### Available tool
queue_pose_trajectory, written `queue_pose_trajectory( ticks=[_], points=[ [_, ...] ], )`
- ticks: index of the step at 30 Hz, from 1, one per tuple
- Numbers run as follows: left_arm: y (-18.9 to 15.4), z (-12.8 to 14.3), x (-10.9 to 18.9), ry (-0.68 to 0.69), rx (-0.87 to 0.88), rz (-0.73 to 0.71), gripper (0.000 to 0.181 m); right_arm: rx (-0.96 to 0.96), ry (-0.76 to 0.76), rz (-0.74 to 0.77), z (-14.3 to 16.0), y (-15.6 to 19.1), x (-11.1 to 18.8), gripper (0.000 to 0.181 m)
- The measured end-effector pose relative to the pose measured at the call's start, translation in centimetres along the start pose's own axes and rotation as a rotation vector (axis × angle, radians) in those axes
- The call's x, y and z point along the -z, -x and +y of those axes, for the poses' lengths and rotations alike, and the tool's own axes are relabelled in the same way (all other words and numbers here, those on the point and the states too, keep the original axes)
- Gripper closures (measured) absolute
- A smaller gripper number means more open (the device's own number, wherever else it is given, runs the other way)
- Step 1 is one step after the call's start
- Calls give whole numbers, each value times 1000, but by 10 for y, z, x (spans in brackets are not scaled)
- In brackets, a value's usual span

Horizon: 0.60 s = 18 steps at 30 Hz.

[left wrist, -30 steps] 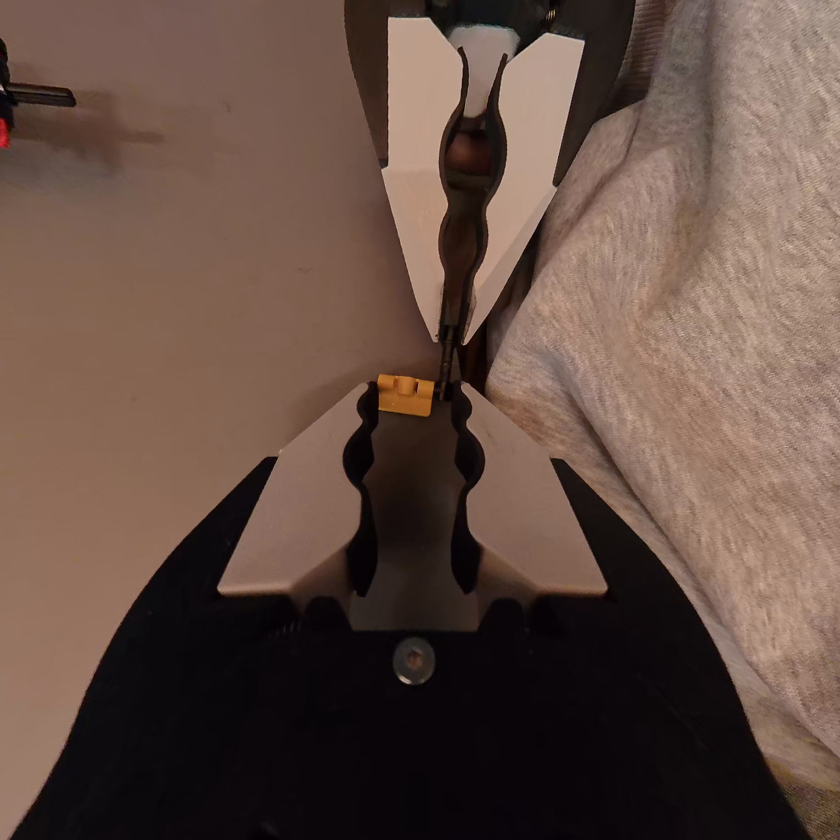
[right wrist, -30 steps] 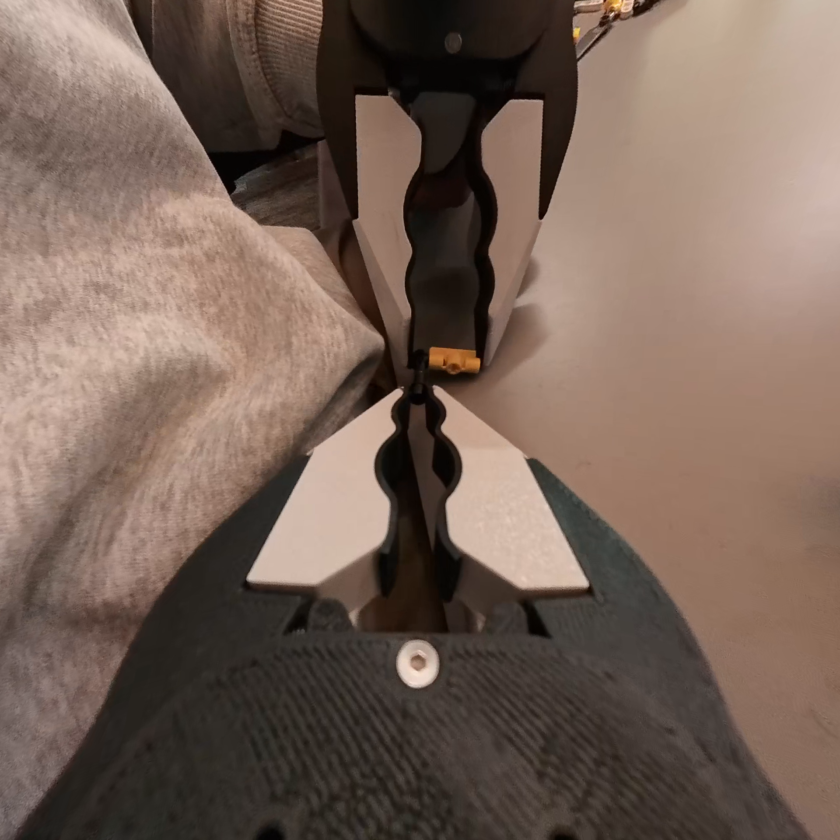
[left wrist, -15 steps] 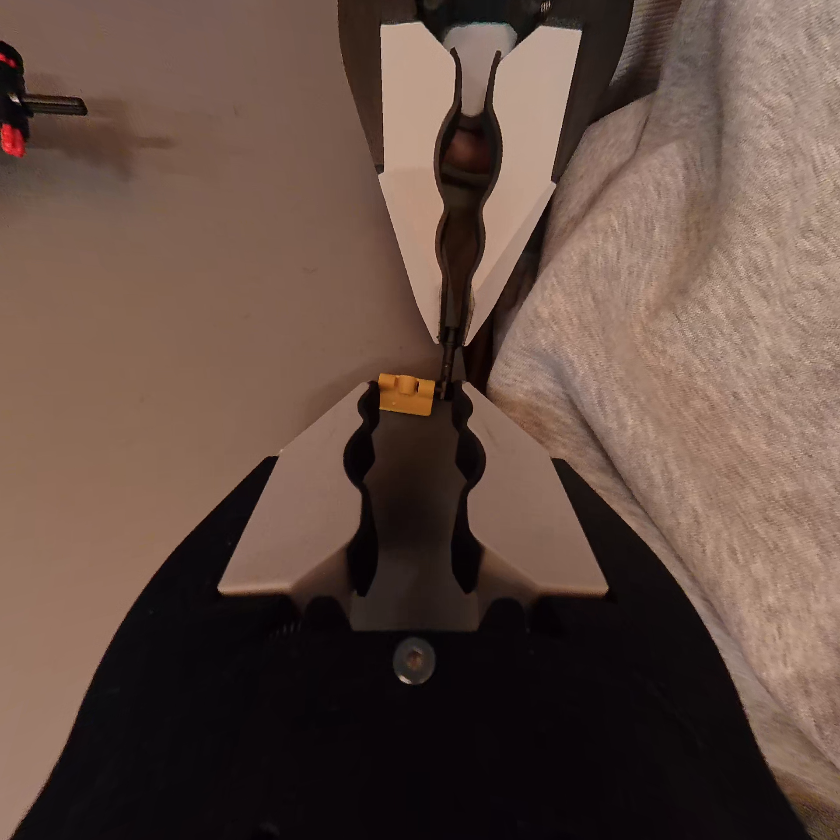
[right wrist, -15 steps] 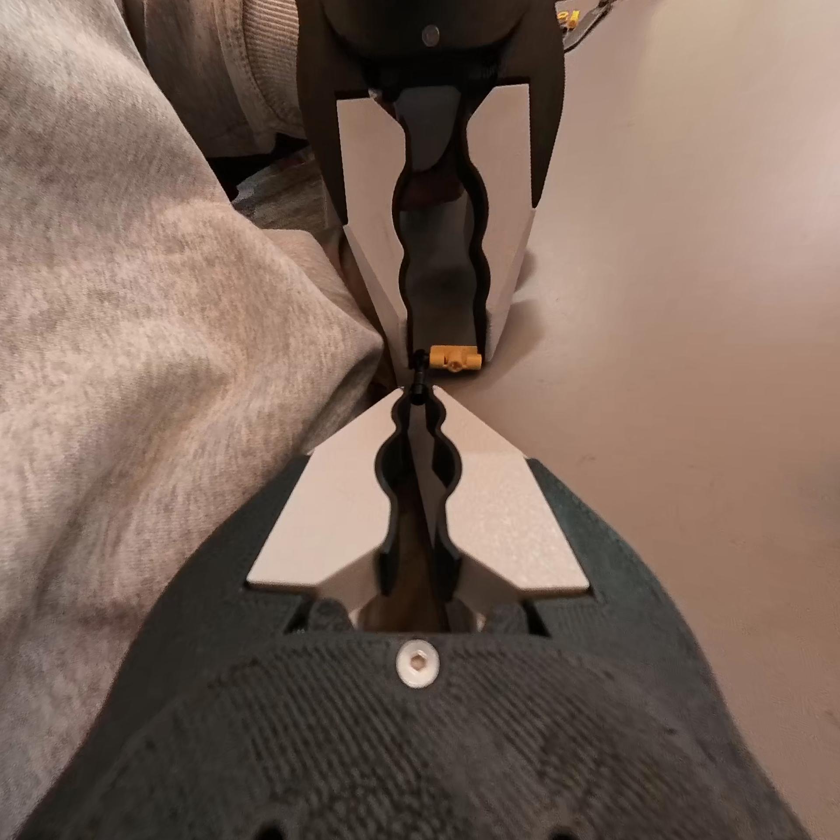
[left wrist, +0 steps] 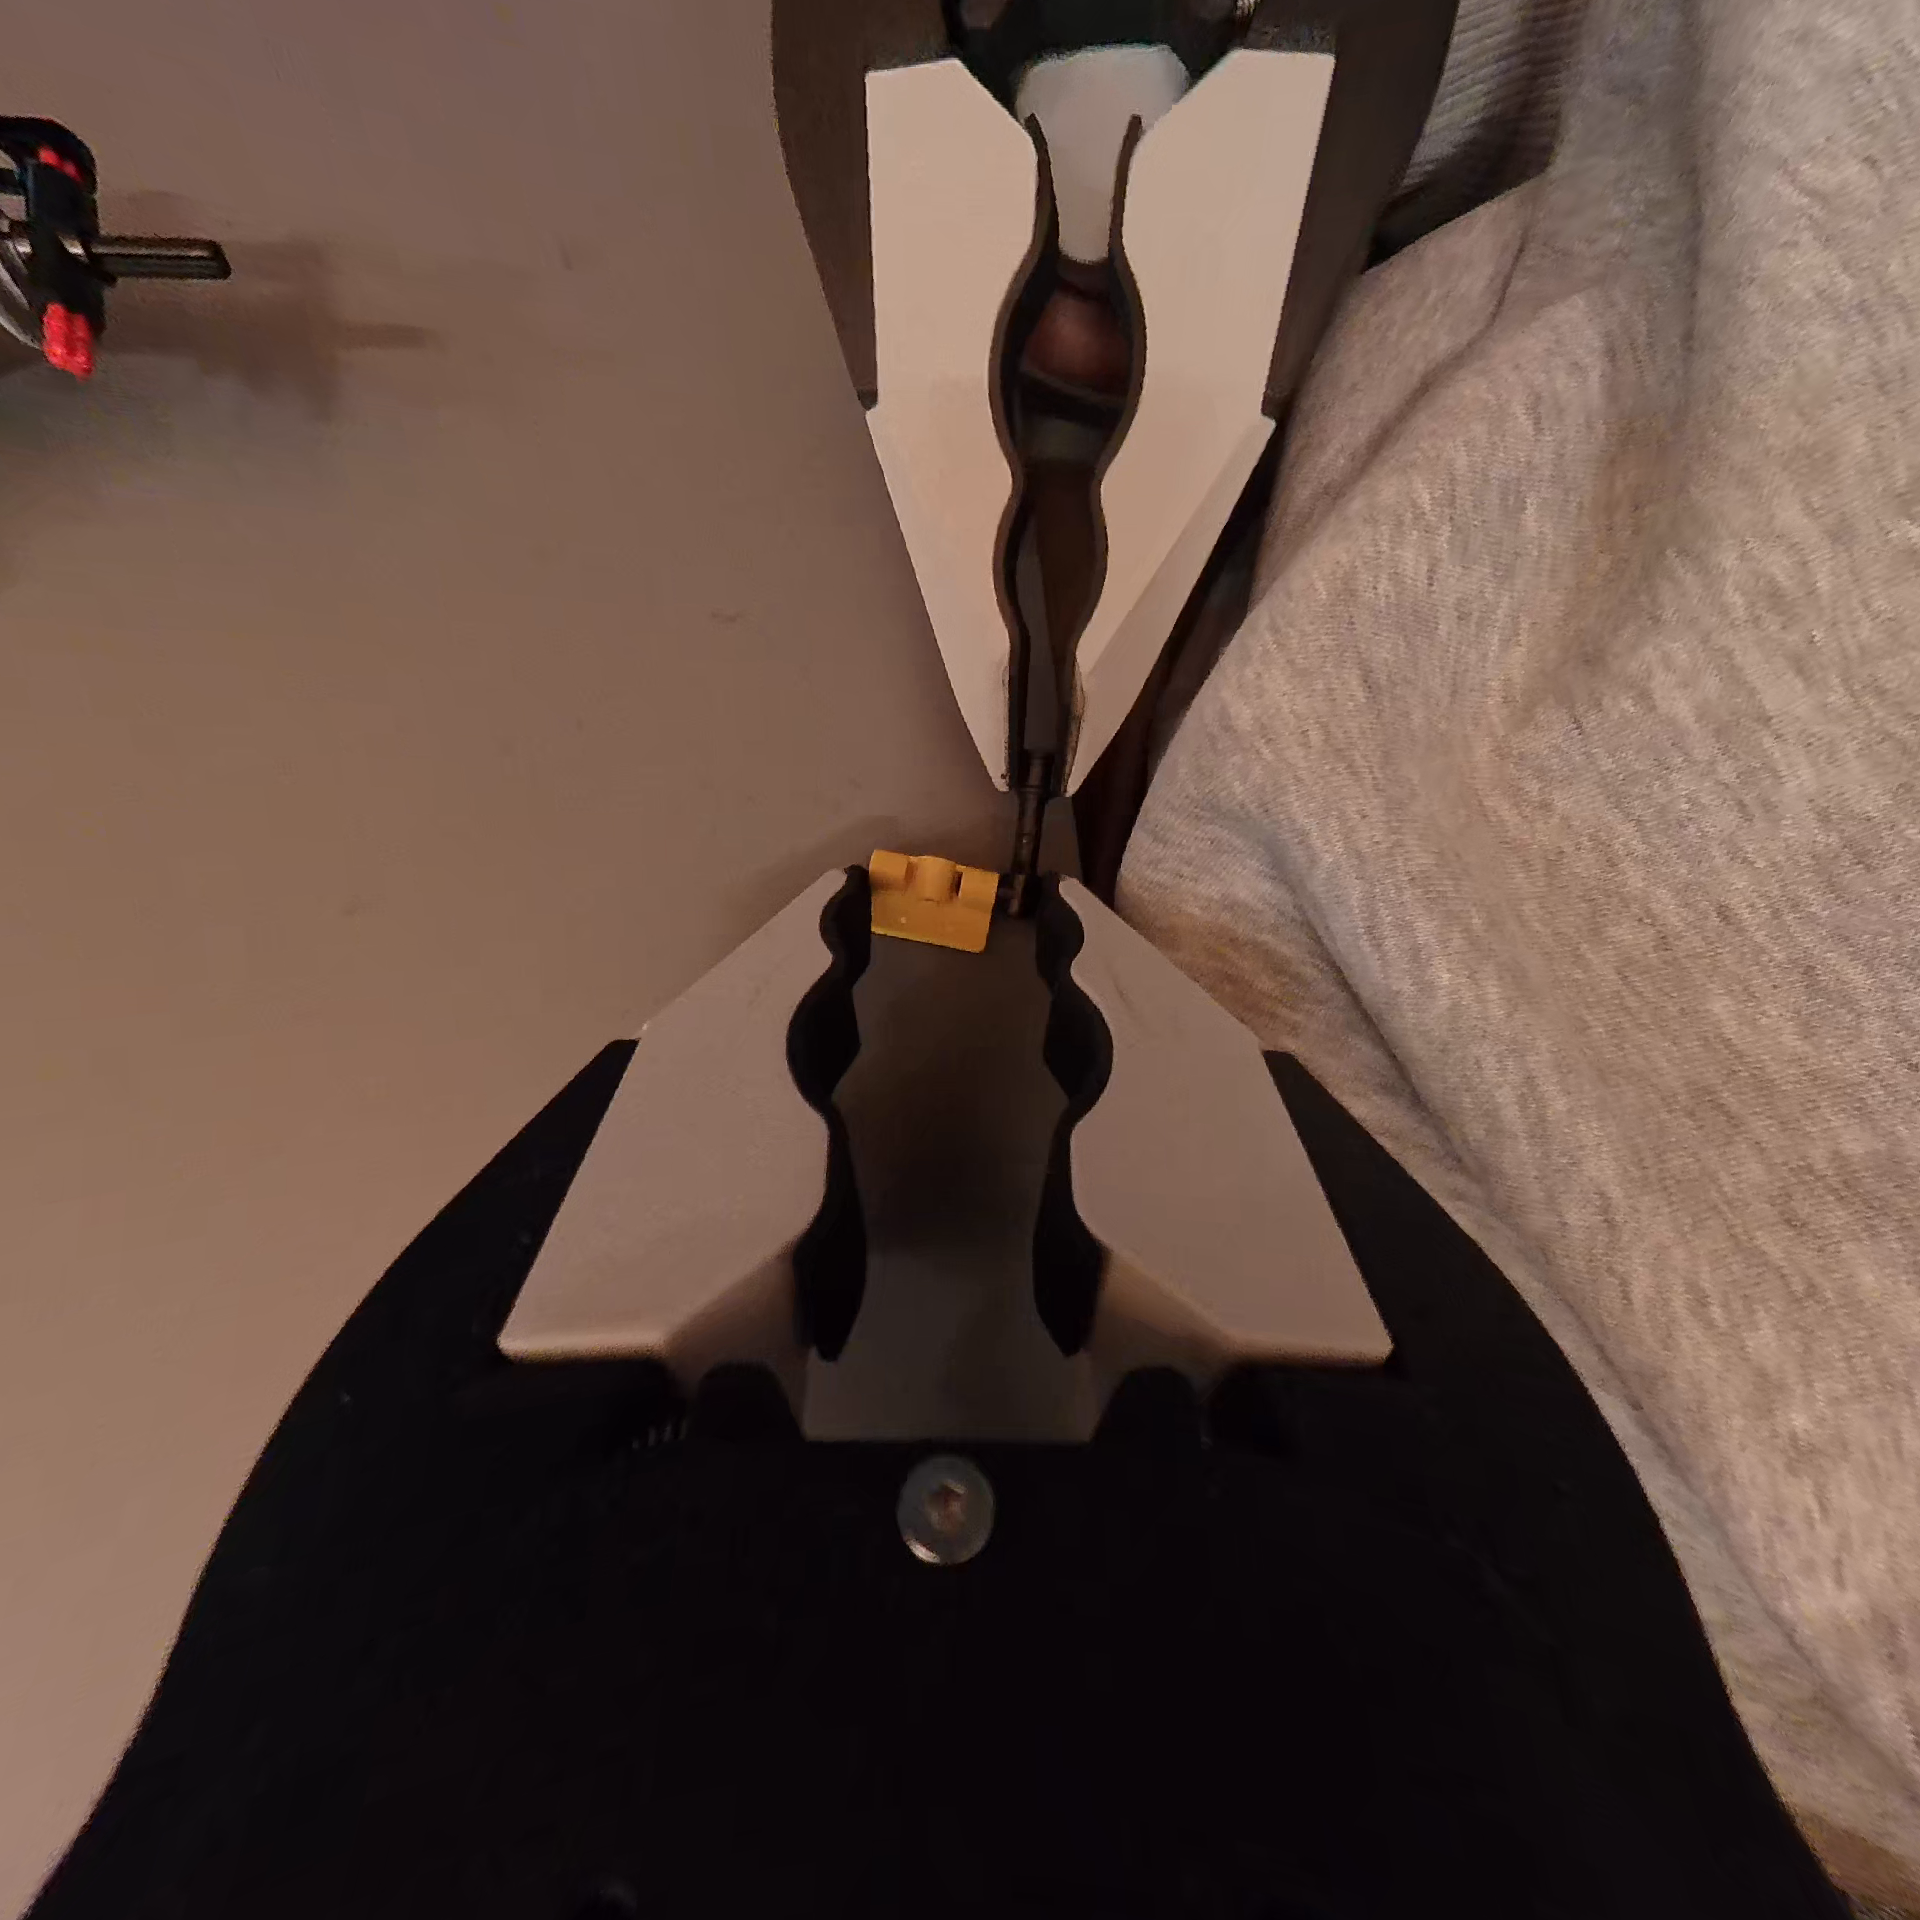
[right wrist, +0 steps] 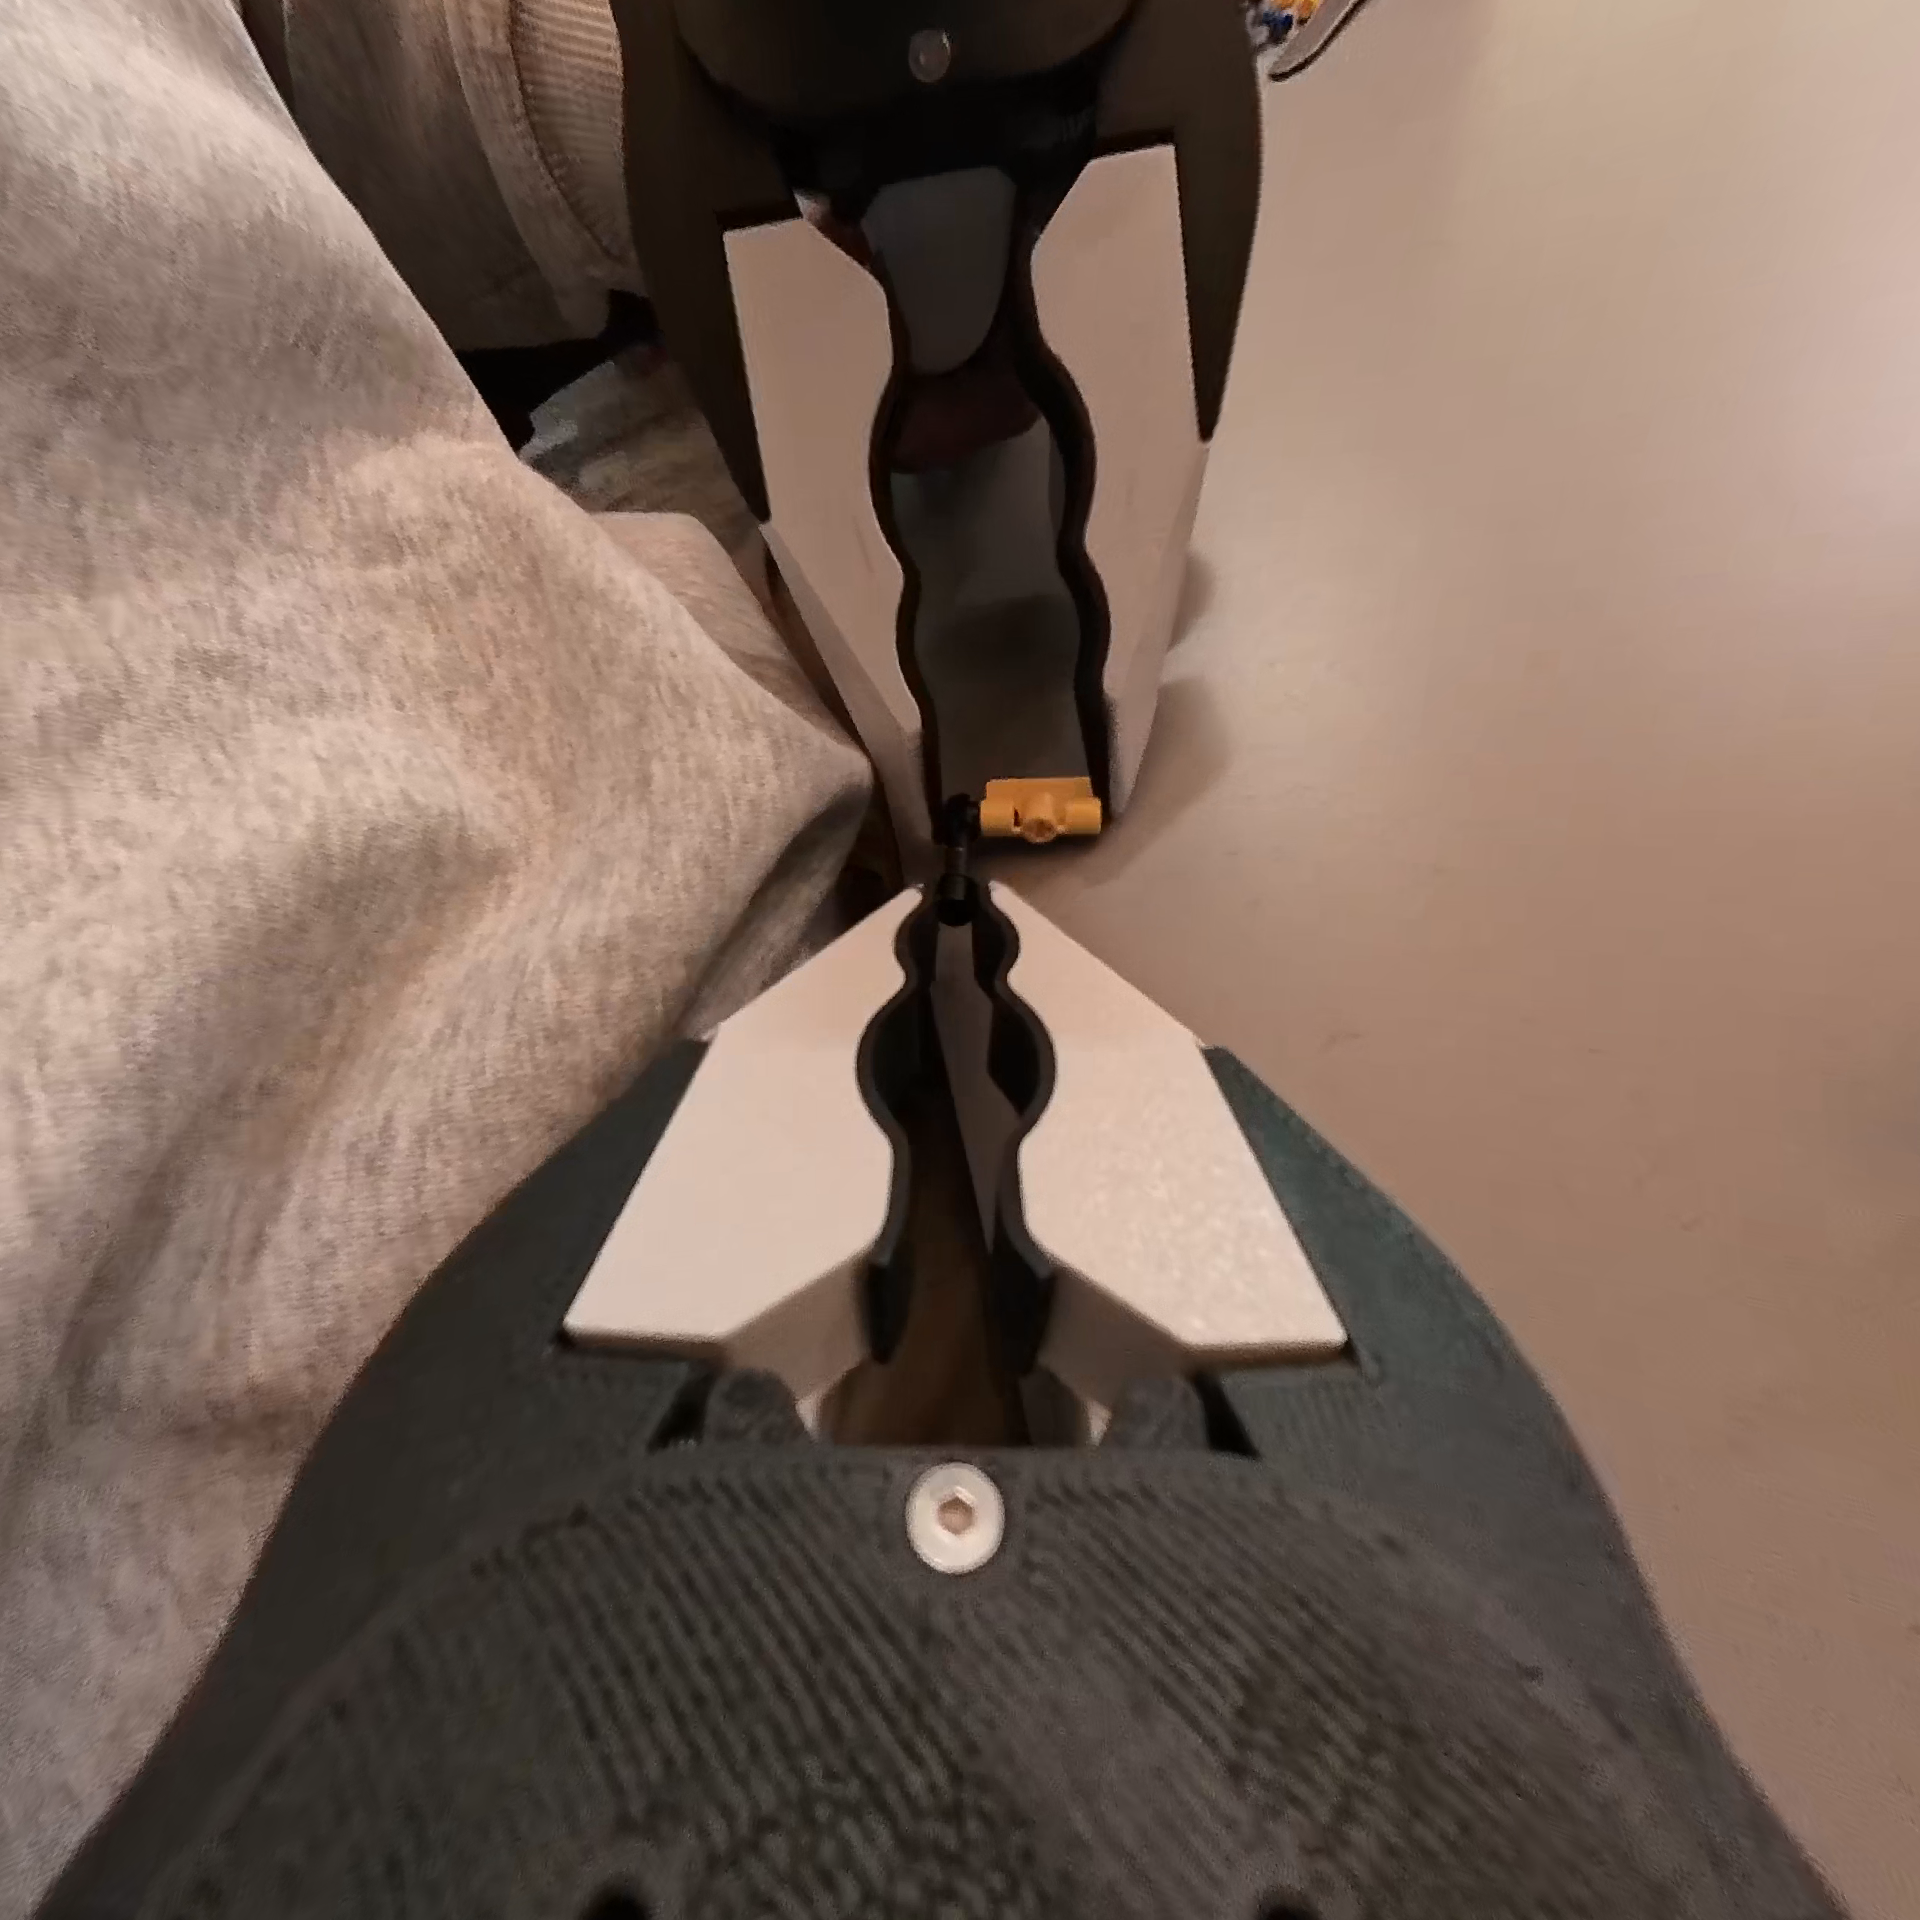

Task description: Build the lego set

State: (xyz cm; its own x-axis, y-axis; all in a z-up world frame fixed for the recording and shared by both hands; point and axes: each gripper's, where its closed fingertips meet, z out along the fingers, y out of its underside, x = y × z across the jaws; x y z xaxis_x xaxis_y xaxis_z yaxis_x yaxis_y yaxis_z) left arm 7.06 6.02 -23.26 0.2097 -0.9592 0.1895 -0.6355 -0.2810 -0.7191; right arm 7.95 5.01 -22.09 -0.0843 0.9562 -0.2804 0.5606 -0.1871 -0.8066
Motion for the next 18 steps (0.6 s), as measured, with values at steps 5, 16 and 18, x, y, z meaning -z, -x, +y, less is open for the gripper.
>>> queue_pose_trajectory(
  ticks=[5,16,18],
  points=[
    [1,1,-1,10,-10,-16,150,23,18,22,2,-1,-2,176],
    [0,2,-1,9,6,-17,148,65,33,59,3,-2,-4,176],
    [-1,2,0,7,18,-8,146,68,34,63,3,-3,-4,176]
  ],
)
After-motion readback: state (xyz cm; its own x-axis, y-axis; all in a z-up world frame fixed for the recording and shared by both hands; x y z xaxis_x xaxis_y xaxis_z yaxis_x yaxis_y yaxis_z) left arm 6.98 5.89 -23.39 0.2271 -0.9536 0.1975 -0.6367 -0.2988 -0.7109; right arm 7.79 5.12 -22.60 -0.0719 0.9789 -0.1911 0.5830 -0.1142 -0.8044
